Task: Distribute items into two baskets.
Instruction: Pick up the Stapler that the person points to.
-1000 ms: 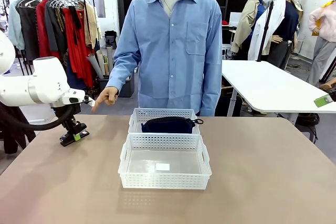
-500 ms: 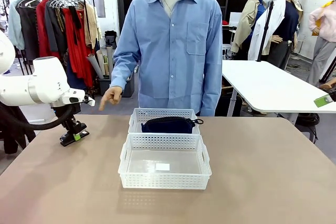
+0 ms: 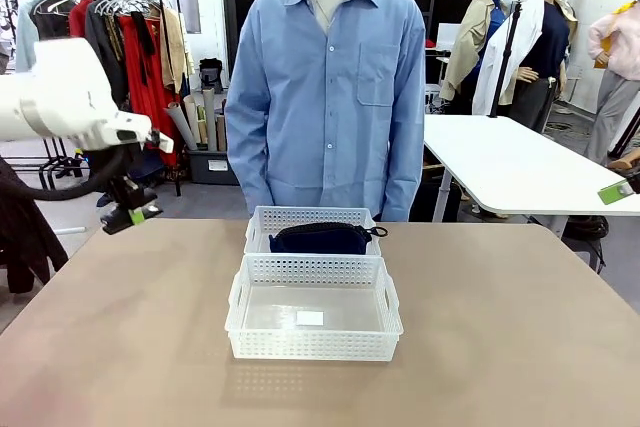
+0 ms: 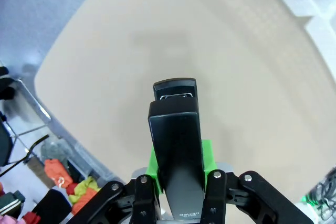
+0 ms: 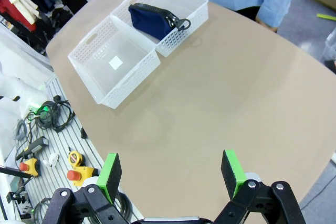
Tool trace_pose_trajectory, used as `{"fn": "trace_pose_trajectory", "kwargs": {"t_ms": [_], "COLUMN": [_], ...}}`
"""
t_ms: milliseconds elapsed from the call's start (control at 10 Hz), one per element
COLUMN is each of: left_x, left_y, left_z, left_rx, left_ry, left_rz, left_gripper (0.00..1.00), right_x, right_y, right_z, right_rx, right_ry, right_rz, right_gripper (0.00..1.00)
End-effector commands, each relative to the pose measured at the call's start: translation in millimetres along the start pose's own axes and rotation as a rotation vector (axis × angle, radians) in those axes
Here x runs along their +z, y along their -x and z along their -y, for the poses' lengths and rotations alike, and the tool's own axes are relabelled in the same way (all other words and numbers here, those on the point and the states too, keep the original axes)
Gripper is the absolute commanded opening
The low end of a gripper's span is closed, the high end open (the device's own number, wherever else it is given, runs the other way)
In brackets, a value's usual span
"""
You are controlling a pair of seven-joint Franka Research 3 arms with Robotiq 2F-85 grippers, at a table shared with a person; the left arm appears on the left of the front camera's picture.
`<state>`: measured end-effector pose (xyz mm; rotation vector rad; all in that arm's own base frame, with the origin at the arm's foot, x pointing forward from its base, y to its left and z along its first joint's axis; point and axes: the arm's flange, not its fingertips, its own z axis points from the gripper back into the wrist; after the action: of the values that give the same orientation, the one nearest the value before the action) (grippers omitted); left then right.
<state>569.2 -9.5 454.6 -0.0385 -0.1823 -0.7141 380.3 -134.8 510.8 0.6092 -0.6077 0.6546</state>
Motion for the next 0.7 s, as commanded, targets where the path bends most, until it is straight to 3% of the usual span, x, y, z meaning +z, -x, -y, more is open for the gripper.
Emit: {"fn": "trace_pose_trajectory", "kwargs": {"t_ms": [0, 300, 600], "left_x": [37.8, 104.1, 136.9], "left_y": [17.6, 39.5, 63.2], "left_z": [18.8, 49.0, 61.0], "left_rx": [-0.035, -0.121, -0.199], "left_ry": [0.025, 0.074, 0.076], "left_rz": [-0.02, -0.017, 0.019], "left_gripper": [0.0, 0.0, 0.0], "right_x": [1.5, 1.5, 1.5], "right_y": [-0.6, -0.6, -0.6], "right_z": [0.2, 0.2, 0.2], "right_rx": [0.003, 0.003, 0.003], "right_ry": [0.002, 0.002, 0.002], "right_rz": [-0.002, -0.002, -0.002], "right_gripper": [1.0, 1.0, 1.0]}}
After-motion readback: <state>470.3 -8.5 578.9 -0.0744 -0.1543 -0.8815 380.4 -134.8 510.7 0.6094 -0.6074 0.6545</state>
